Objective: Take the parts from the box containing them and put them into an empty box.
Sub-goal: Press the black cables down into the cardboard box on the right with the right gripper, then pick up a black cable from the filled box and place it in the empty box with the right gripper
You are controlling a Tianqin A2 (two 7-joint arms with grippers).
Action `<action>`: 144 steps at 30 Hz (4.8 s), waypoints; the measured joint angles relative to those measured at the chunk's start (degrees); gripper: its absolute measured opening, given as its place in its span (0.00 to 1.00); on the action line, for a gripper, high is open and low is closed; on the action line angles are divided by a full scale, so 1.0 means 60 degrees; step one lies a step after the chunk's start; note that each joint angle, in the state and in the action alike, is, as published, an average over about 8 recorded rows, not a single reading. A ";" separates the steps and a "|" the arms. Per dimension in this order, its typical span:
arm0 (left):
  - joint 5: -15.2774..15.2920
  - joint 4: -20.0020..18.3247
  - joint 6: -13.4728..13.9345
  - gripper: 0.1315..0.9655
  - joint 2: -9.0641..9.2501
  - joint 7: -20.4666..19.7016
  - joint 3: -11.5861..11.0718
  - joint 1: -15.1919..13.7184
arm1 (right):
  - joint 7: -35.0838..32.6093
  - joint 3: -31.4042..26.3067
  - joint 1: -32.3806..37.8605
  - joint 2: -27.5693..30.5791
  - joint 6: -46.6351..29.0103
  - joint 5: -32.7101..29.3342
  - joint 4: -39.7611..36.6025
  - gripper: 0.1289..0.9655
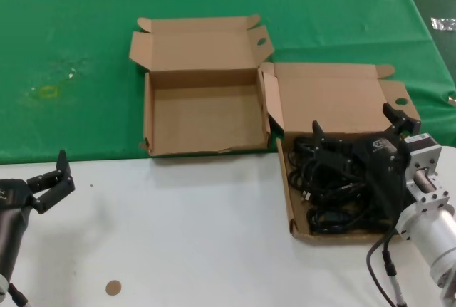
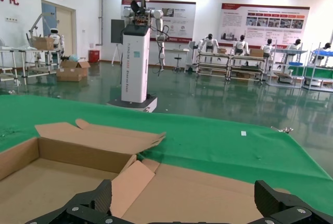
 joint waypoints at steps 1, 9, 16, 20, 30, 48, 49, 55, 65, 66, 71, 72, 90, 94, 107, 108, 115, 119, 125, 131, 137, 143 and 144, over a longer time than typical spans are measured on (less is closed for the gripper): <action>0.0000 0.0000 0.0000 1.00 0.0000 0.0000 0.0000 0.0000 | 0.0000 0.0000 0.0000 0.0000 0.0000 0.0000 0.0000 1.00; 0.0000 0.0000 0.0000 0.98 0.0000 0.0000 0.0000 0.0000 | 0.0000 0.0000 0.0000 0.0000 0.0000 0.0000 0.0000 1.00; 0.0001 0.0000 0.0000 0.93 0.0000 0.0000 0.0000 0.0000 | 0.0057 -0.0102 0.0003 0.0129 0.0096 0.0060 0.0037 1.00; 0.0001 0.0000 0.0000 0.86 0.0000 0.0000 0.0000 0.0000 | 0.0141 -0.0405 0.0033 0.0513 0.0335 0.0276 0.0100 1.00; 0.0001 0.0000 0.0000 0.72 0.0000 0.0000 0.0000 0.0000 | 0.0054 -0.2245 0.0402 0.3022 0.1213 0.1877 0.0488 1.00; 0.0001 0.0000 0.0000 0.29 0.0000 -0.0001 0.0000 0.0000 | 0.0204 -0.5113 0.2282 0.7024 0.0065 0.2369 0.0540 1.00; 0.0001 0.0000 0.0000 0.29 0.0000 -0.0001 0.0000 0.0000 | 0.0272 -0.5149 0.2379 0.7131 -0.0128 0.2246 0.0530 1.00; 0.0001 0.0000 0.0000 0.16 0.0000 -0.0001 0.0000 0.0000 | 0.0634 -0.5018 0.2900 0.7476 -0.1573 0.1334 0.0302 1.00; 0.0001 0.0000 0.0000 0.05 0.0000 -0.0001 0.0000 0.0000 | 0.0799 -0.4376 0.3619 0.7532 -0.4047 -0.0017 -0.0204 1.00; 0.0001 0.0000 0.0000 0.03 0.0000 -0.0001 0.0000 0.0000 | 0.0783 -0.4325 0.3655 0.7536 -0.4288 -0.0121 -0.0217 1.00; 0.0001 0.0000 0.0000 0.03 0.0000 -0.0001 0.0000 0.0000 | 0.0708 -0.4165 0.3843 0.7487 -0.5359 -0.0716 -0.0325 1.00; 0.0001 0.0000 0.0000 0.03 0.0000 -0.0001 0.0000 0.0000 | 0.0701 -0.4151 0.3895 0.7457 -0.5560 -0.0859 -0.0371 1.00; 0.0003 0.0000 0.0000 0.02 0.0000 -0.0008 0.0000 0.0000 | 0.0508 -0.4238 0.5130 0.6162 -0.7883 -0.2875 -0.1815 0.97; 0.0004 0.0000 0.0000 0.02 0.0000 -0.0007 0.0000 0.0000 | 0.0447 -0.4266 0.5303 0.5889 -0.8146 -0.3160 -0.2052 0.95; 0.0005 0.0000 0.0000 0.02 0.0000 -0.0004 0.0001 0.0000 | 0.0434 -0.4166 0.5704 0.5362 -0.8607 -0.3843 -0.2525 0.80; 0.0005 0.0000 0.0000 0.02 0.0000 -0.0004 0.0001 0.0000 | 0.0444 -0.4151 0.5721 0.5339 -0.8629 -0.3876 -0.2549 0.77; 0.0004 0.0000 0.0000 0.02 0.0000 -0.0004 0.0001 0.0000 | 0.0510 -0.4051 0.5766 0.5224 -0.8760 -0.4054 -0.2639 0.60; 0.0004 0.0000 0.0000 0.02 0.0000 -0.0004 0.0001 0.0000 | 0.0527 -0.3996 0.5747 0.5188 -0.8824 -0.4095 -0.2642 0.47; 0.0003 0.0000 0.0000 0.02 0.0000 -0.0004 0.0000 0.0000 | 0.0544 -0.3902 0.5716 0.5172 -0.8928 -0.4093 -0.2601 0.34; 0.0003 0.0000 0.0000 0.02 0.0000 -0.0004 0.0000 0.0000 | 0.0590 -0.3786 0.5705 0.5221 -0.9044 -0.4043 -0.2489 0.25; 0.0003 0.0000 0.0000 0.02 0.0000 -0.0004 0.0000 0.0000 | 0.0658 -0.3661 0.5735 0.5342 -0.9238 -0.3924 -0.2303 0.15; 0.0003 0.0000 0.0000 0.02 0.0000 -0.0004 0.0000 0.0000 | 0.0726 -0.3568 0.5974 0.5430 -0.9526 -0.3806 -0.2106 0.11; 0.0003 0.0000 0.0000 0.02 0.0000 -0.0004 0.0000 0.0000 | 0.0740 -0.3559 0.6044 0.5431 -0.9580 -0.3794 -0.2079 0.11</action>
